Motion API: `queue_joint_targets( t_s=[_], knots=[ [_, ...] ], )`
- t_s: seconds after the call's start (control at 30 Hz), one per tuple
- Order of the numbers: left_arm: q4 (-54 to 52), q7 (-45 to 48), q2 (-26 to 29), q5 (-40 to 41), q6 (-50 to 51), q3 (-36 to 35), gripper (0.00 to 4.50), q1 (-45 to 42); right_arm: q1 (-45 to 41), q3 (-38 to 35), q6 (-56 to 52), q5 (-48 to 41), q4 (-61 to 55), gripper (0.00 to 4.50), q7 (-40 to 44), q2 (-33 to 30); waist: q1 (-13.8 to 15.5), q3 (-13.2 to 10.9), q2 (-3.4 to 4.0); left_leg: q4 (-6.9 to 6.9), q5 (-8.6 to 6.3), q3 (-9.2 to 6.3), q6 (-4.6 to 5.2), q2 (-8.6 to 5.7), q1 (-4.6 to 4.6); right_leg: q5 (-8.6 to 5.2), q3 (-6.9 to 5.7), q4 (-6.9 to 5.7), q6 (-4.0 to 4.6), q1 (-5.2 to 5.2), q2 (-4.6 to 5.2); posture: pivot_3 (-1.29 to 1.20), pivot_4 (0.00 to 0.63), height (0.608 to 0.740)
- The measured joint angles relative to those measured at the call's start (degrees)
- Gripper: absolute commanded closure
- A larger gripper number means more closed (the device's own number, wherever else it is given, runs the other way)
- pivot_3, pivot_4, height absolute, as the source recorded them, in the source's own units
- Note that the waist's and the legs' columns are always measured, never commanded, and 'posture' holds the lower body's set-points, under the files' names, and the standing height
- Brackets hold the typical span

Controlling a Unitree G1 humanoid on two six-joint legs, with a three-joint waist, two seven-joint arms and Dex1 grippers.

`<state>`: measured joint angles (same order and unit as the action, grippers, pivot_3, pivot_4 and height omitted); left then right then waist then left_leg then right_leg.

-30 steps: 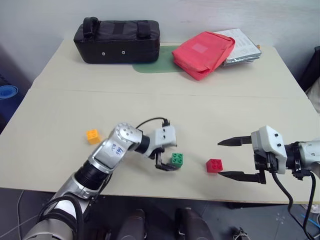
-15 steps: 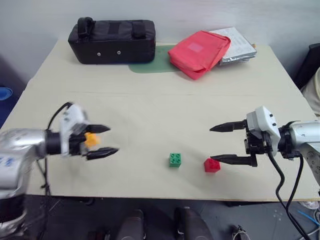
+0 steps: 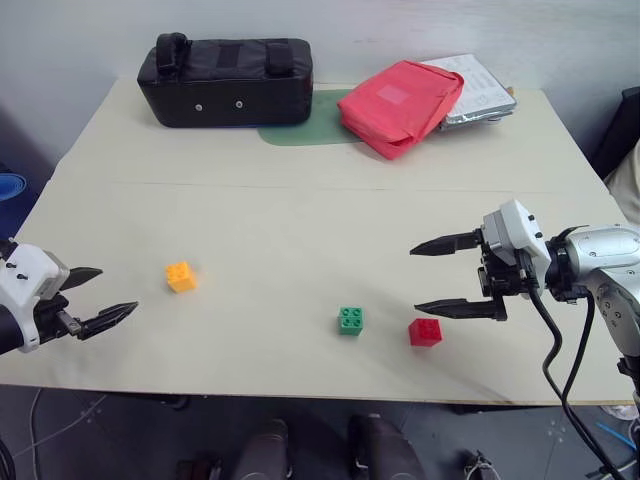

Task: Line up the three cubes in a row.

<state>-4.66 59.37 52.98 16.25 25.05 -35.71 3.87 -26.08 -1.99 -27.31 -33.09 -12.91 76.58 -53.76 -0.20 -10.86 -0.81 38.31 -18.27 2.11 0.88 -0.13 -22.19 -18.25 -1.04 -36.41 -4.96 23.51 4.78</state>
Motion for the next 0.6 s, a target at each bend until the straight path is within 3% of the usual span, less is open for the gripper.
queue_joint_targets(
  t_s=[0.2,0.4,0.57,0.6],
  knots=[
    [11.4,3.9,4.3,-3.2,-9.0,13.6,0.01,-11.9,-0.2,0.4,-0.2,0.0,-0.4,0.0,-0.2,0.4,-0.1,0.0,0.0,-0.08,0.1,0.01,-0.1,-0.02,0.02,0.0,-0.02,-0.08,0.01,0.06,0.0,0.0,0.15,0.74],
    [24.7,6.7,4.1,-8.2,-15.2,26.7,0.01,-26.1,2.5,-0.6,-0.7,-0.4,-3.4,0.0,-2.1,0.5,-0.1,0.0,-0.01,-0.04,0.12,0.13,-0.1,-0.02,-0.04,0.0,-0.05,-0.4,0.0,0.13,-0.11,0.0,0.15,0.74],
    [34.3,8.1,2.7,-11.3,-19.0,32.7,0.01,-35.1,4.4,-1.3,-1.7,-1.5,-6.0,0.0,-3.6,0.5,-0.1,0.0,-0.02,0.29,0.12,0.22,-0.03,-0.01,-0.1,0.01,-0.05,-0.56,-0.02,0.13,-0.15,0.0,0.15,0.74],
    [35.9,8.2,2.2,-11.9,-19.9,33.3,0.19,-36.1,4.6,-1.5,-1.8,-1.6,-6.1,0.0,-3.8,0.5,-0.1,0.0,-0.02,0.33,0.12,0.23,-0.02,-0.01,-0.1,0.01,-0.05,-0.58,-0.02,0.13,-0.16,0.0,0.15,0.74]
  ],
)
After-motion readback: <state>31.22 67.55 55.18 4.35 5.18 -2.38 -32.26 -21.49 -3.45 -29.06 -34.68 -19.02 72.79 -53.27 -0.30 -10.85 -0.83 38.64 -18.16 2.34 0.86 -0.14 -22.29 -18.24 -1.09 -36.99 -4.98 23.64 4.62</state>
